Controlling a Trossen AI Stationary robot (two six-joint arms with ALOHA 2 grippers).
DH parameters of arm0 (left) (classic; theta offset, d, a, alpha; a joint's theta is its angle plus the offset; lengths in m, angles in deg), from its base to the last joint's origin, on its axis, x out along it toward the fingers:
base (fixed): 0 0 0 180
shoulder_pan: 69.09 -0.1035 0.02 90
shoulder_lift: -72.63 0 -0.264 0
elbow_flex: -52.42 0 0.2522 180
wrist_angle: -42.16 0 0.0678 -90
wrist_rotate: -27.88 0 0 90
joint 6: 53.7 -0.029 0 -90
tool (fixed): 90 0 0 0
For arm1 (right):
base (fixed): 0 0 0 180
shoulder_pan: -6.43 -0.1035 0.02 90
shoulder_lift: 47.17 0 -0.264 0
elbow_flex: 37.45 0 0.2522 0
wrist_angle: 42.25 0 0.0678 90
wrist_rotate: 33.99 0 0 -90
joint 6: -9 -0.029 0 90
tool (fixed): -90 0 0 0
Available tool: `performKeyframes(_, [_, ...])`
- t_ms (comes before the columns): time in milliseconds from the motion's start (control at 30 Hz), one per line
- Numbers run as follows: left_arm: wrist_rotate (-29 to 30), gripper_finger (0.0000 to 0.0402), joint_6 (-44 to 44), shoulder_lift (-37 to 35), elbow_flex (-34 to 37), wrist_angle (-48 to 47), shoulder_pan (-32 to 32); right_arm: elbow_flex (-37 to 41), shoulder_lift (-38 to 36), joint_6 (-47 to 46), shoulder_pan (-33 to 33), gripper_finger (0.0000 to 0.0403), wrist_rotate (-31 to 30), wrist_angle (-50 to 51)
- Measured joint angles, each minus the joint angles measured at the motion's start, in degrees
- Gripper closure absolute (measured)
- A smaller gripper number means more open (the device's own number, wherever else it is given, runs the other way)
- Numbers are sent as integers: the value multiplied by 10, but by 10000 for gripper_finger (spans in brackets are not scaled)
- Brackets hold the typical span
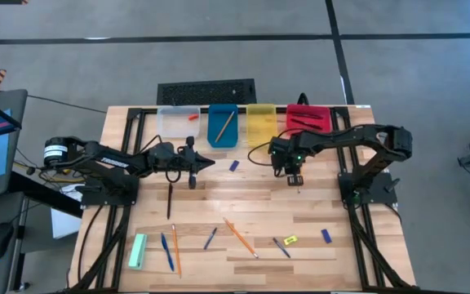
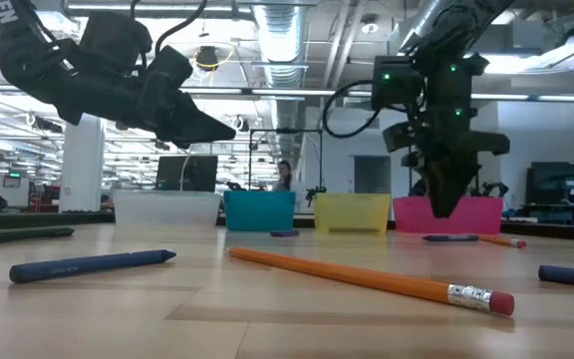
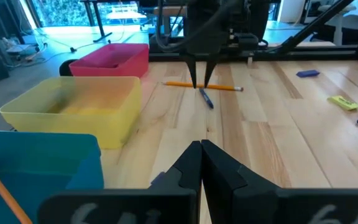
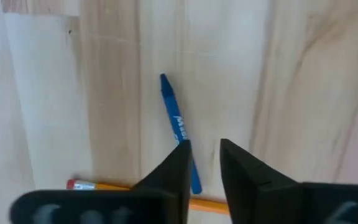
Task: Sort crayons/erasers/pens/pencils in bins
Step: Put the blue crayon into the yellow bin
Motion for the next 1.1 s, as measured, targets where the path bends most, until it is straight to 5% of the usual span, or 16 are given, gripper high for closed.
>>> performKeyframes(333, [-1, 401, 0, 0, 0, 0, 0, 9, 31, -24, -36, 234, -50, 8])
performKeyframes(1100, [-1, 401, 0, 0, 0, -2, 0, 54, 29, -14, -20, 290, -44, -57])
